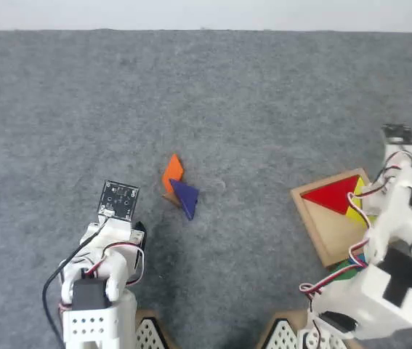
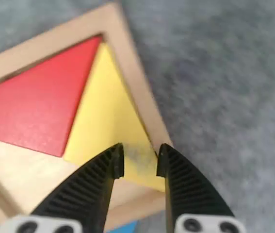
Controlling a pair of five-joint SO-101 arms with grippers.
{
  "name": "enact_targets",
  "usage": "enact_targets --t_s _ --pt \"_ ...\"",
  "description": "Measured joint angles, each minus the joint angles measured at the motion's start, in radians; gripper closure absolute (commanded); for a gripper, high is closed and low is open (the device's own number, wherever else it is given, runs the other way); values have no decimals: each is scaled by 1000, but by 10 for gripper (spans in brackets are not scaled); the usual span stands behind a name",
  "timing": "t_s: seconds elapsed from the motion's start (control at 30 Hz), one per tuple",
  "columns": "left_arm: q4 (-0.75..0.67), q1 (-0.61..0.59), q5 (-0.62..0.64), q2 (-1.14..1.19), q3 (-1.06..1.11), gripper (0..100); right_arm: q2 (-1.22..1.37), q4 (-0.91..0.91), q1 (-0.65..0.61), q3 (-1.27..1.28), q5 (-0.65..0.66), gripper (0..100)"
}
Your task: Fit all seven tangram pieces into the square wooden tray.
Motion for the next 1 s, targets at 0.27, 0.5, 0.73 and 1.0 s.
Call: enact_targets --t_s 0.27,0.5,0.73,1.0 --pt "0 0 0 0 0 867 -278 141 25 121 -193 841" --pt "0 0 0 0 0 867 -315 129 26 275 -293 840" --pt "0 0 0 0 0 867 -196 86 55 273 -311 840" --pt "0 0 0 0 0 867 -97 63 89 238 -315 845"
